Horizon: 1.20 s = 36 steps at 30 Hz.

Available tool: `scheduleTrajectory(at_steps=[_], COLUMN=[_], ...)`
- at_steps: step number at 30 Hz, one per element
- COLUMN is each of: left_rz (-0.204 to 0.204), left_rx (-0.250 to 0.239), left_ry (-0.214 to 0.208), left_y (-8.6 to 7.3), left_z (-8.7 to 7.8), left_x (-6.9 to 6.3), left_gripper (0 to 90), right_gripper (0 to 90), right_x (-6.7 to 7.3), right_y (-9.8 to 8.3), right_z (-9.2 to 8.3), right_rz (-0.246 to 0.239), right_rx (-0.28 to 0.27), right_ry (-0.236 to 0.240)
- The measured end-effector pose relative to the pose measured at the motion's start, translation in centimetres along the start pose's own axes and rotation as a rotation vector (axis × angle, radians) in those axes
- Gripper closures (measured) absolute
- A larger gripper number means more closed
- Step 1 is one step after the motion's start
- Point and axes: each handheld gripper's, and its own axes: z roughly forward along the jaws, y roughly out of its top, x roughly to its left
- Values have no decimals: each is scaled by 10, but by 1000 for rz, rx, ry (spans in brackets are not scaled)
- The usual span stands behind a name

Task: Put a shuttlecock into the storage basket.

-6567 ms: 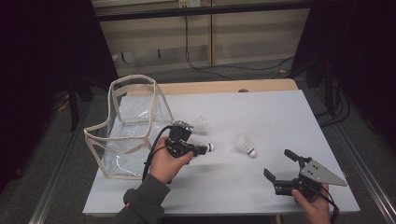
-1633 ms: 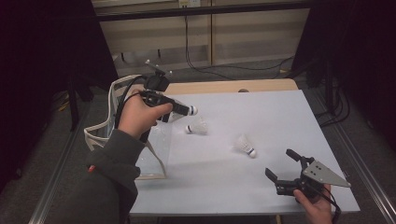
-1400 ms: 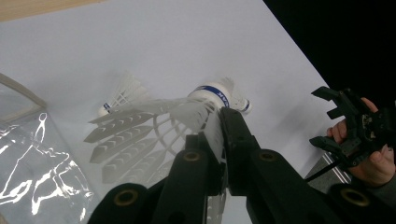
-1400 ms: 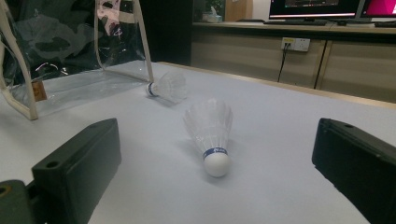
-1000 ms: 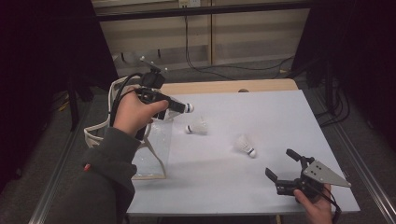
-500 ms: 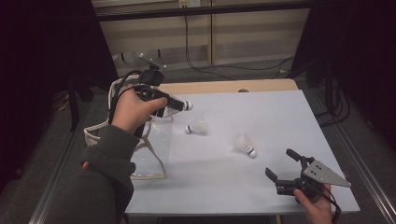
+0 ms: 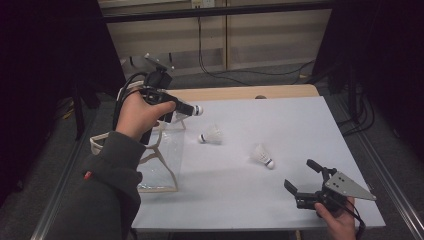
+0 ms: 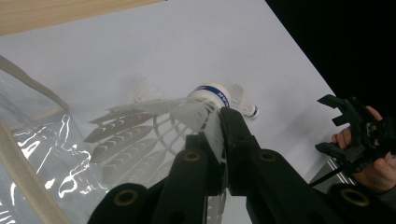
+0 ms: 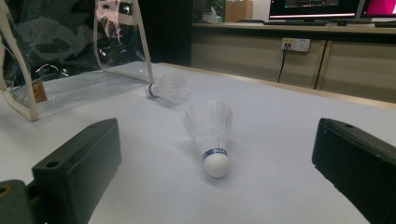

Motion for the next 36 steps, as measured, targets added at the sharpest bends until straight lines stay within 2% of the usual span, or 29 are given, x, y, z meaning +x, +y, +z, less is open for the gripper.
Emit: scheduleTrajectory(at_steps=[30, 36], left_rz=[-25, -38], left_rx=[-18, -27], left_ry=[43, 38], left_y=[2, 2], left_z=[-25, -28], left_x=[14, 16], left_gripper=[879, 879], right_gripper=[14, 14], right_x=[0, 0], right_y=[0, 0], right_z=[0, -1], right_rz=[1, -2], right_rx=[0, 0], right_ry=[-1, -2])
